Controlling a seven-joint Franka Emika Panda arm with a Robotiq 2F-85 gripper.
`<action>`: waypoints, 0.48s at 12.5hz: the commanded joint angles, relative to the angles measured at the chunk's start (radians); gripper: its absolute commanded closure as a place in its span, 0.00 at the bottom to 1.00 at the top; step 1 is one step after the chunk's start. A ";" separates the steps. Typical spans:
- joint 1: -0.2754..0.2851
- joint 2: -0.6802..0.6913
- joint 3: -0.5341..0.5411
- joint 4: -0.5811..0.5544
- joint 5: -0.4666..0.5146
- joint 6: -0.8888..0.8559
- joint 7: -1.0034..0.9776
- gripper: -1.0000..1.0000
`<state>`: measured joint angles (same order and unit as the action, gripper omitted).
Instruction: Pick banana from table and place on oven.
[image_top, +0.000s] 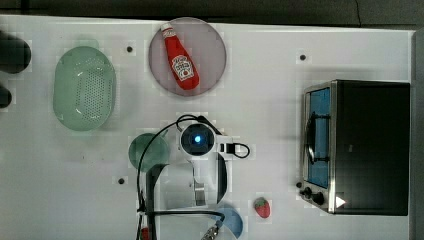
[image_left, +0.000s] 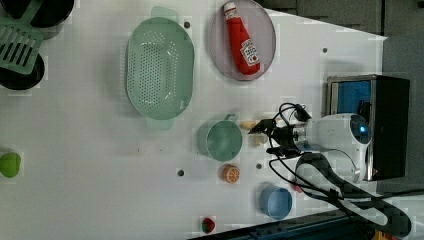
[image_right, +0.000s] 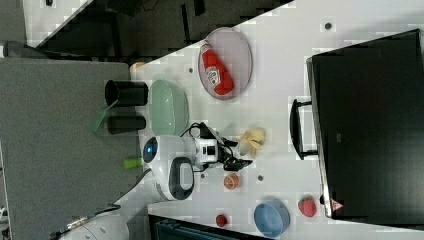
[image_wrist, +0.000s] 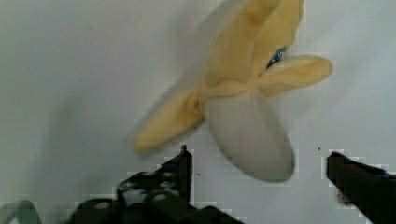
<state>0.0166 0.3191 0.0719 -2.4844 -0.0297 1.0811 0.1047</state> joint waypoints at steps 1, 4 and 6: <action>-0.001 0.009 0.000 0.016 0.005 0.068 0.023 0.29; -0.001 0.011 0.001 0.016 0.005 0.077 0.023 0.64; -0.001 0.008 0.002 0.017 0.005 0.077 0.023 0.75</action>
<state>0.0213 0.3276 0.0867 -2.4512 -0.0353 1.1572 0.1048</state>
